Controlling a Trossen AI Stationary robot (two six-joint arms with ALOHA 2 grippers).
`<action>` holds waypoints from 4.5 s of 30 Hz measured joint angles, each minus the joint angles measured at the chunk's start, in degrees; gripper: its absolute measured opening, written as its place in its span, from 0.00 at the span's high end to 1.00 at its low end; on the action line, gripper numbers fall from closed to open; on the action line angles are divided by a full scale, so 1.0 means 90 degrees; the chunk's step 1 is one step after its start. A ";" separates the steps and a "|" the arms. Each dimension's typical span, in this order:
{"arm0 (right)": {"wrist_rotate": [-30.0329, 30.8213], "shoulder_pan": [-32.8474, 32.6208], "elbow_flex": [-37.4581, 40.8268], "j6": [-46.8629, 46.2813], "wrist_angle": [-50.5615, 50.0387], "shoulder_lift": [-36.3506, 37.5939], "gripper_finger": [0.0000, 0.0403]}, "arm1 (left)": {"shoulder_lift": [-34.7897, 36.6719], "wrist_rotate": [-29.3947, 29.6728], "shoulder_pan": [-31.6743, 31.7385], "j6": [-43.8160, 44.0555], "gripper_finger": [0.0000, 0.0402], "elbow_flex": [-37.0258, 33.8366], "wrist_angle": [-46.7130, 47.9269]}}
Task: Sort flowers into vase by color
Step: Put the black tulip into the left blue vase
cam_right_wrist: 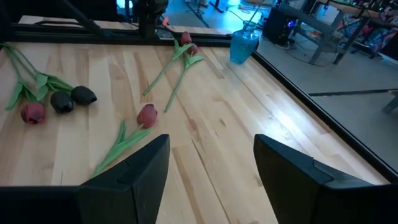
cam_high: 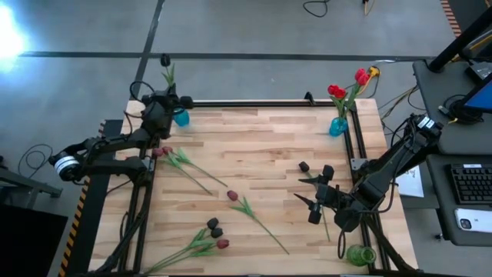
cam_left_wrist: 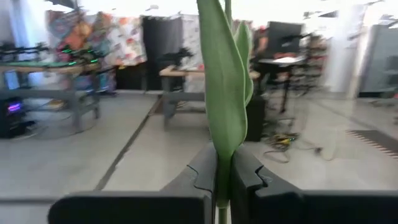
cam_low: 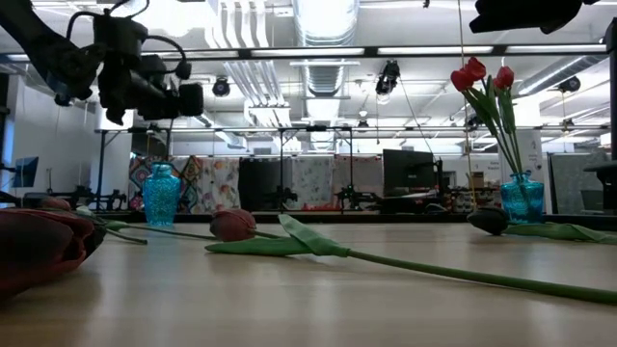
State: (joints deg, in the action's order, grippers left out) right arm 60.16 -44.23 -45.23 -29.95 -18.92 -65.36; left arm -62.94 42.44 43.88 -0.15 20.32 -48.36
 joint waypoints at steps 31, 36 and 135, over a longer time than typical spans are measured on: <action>-0.0007 0.0000 0.0002 0.0004 0.0044 0.0000 0.44 | 0.0080 0.0624 -0.0104 0.1900 0.63 0.2448 0.6719; -0.0010 0.0000 0.0002 0.0011 0.0039 0.0000 0.44 | 0.0389 0.0472 -0.0584 0.2011 0.63 0.2669 0.7323; -0.3553 0.3357 -0.0415 -0.2867 -0.1724 -0.2334 0.96 | -0.0631 -0.1312 -0.7053 0.0909 0.75 0.0246 0.1346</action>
State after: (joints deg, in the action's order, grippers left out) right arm 28.18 -14.02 -48.97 -55.76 -34.44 -86.37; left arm -68.61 30.63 -19.59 8.03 22.53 -36.24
